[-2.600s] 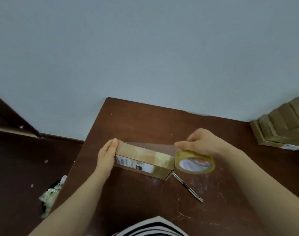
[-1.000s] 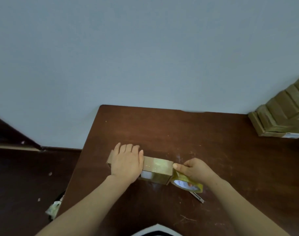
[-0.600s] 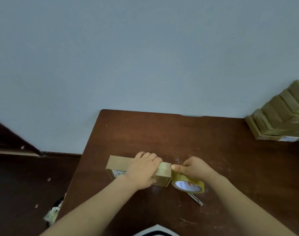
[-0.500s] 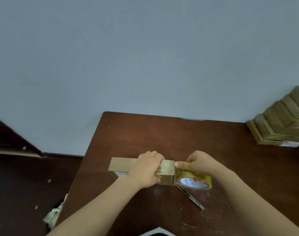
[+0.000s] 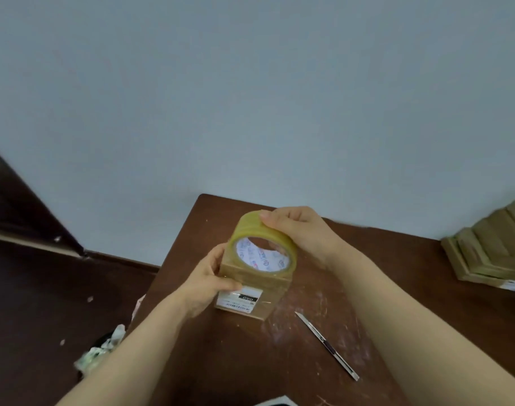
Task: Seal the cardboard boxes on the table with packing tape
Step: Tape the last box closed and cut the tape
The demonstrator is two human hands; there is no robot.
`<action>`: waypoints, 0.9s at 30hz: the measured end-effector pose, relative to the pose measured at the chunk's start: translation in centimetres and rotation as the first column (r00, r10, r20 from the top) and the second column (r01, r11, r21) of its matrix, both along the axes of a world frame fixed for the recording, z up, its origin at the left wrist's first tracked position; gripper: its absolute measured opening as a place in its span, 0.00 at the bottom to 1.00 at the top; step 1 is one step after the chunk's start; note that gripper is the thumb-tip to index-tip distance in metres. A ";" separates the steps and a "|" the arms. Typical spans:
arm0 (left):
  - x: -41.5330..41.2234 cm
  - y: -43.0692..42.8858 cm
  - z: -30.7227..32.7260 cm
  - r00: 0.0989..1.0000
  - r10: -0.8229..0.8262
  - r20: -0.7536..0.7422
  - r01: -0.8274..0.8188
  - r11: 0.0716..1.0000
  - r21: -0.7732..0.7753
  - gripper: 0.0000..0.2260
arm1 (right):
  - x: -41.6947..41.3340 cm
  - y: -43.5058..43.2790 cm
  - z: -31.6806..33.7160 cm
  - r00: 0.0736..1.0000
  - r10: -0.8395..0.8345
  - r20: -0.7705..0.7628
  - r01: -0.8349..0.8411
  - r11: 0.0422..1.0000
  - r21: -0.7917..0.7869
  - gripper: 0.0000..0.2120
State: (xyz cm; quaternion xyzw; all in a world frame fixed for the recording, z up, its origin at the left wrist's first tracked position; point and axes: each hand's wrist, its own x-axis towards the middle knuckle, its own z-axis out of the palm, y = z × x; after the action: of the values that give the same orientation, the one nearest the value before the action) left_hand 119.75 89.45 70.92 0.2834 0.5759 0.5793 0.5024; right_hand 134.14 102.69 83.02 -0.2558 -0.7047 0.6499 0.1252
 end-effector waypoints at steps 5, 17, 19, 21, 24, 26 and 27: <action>-1.1 -0.8 -0.5 0.988 0.053 -0.143 -0.056 0.998 -0.018 0.30 | -2.3 -1.2 0.6 0.996 0.064 0.067 -0.065 0.998 0.022 0.22; -3.4 -0.6 0.7 0.977 -0.110 -0.183 0.094 0.991 -0.097 0.31 | 2.6 2.9 0.0 0.825 -0.104 0.555 -0.212 0.855 0.474 0.32; -3.2 -0.6 0.8 0.975 -0.120 -0.185 0.101 0.989 -0.111 0.31 | 2.9 2.9 -1.5 0.816 -0.107 0.569 -0.198 0.872 0.448 0.31; -3.3 -0.8 0.7 0.977 -0.117 -0.177 0.095 0.987 -0.127 0.32 | 2.8 2.9 -2.5 0.806 -0.107 0.581 -0.189 0.885 0.426 0.31; -3.5 -0.8 0.6 0.981 -0.113 -0.156 0.094 0.988 -0.122 0.33 | 2.9 2.7 -4.0 0.810 -0.093 0.580 -0.162 0.914 0.372 0.29; -3.3 -0.9 0.7 0.982 -0.113 -0.154 0.094 0.988 -0.123 0.32 | 3.1 2.6 -4.5 0.818 -0.070 0.571 -0.140 0.938 0.316 0.21; -3.1 -1.0 0.8 0.979 -0.114 -0.169 0.093 0.987 -0.131 0.31 | 3.1 2.6 -4.6 0.822 -0.058 0.567 -0.135 0.947 0.292 0.19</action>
State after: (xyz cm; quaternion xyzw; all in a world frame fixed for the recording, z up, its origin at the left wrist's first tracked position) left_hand 116.65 88.48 71.77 0.3315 0.6369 0.4886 0.4957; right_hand 137.27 105.29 78.46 -0.3994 -0.8105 0.4235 -0.0641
